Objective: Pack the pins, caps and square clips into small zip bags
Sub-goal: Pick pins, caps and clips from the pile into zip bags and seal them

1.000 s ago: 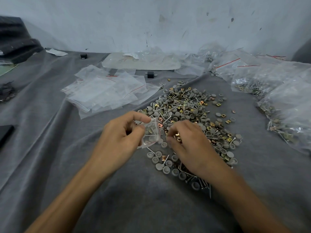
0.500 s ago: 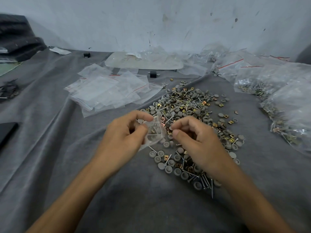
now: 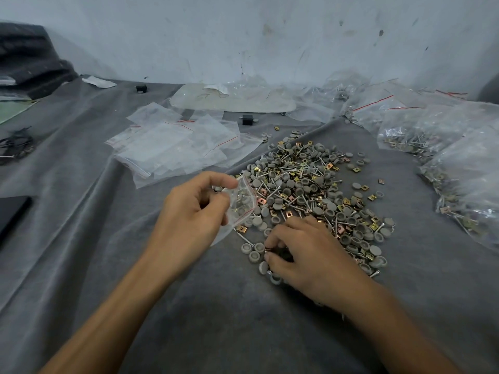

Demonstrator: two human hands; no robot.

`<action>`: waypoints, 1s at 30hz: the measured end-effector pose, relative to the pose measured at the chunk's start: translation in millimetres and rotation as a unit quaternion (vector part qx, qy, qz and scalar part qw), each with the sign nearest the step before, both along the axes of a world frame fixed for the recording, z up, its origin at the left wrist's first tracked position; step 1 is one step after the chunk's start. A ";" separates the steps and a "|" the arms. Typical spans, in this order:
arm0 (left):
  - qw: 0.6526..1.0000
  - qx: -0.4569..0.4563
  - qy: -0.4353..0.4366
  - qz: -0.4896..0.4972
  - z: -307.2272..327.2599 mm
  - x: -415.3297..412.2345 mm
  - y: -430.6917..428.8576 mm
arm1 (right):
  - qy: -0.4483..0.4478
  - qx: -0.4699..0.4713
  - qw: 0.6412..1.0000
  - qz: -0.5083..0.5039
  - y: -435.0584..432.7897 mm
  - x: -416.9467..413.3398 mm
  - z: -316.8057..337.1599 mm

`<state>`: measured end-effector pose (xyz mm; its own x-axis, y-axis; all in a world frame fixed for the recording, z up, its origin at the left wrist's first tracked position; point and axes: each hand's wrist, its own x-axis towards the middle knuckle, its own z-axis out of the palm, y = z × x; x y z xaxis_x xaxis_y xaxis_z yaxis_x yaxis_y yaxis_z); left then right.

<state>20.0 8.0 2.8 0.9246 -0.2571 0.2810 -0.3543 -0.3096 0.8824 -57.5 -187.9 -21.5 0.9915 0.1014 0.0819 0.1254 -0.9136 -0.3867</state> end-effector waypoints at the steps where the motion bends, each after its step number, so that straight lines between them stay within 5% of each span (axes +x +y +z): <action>1: 1.000 0.002 -0.002 -0.001 0.3 -0.3 0.1 | 0.000 -0.002 1.000 0.003 0.2 0.2 0.3; 8: 1.000 0.026 -0.003 -0.013 -0.4 -3.0 -2.0 | -0.046 0.039 0.998 -0.020 -2.1 1.3 -0.3; 13: 0.998 0.048 0.001 -0.043 -3.0 -7.7 -6.7 | -0.132 0.233 0.960 -0.081 -2.9 2.3 6.6; 18: 0.991 0.087 0.014 -0.104 -7.6 -11.0 -13.0 | -0.102 0.401 0.909 -0.053 3.5 3.5 7.7; 25: 0.994 0.056 0.010 -0.093 -5.6 -7.2 -6.2 | -0.084 0.417 0.904 -0.052 -8.1 4.5 12.3; 30: 0.997 0.042 0.005 -0.069 -0.9 -4.0 -2.5 | -0.029 0.252 0.966 -0.050 -38.5 0.3 19.0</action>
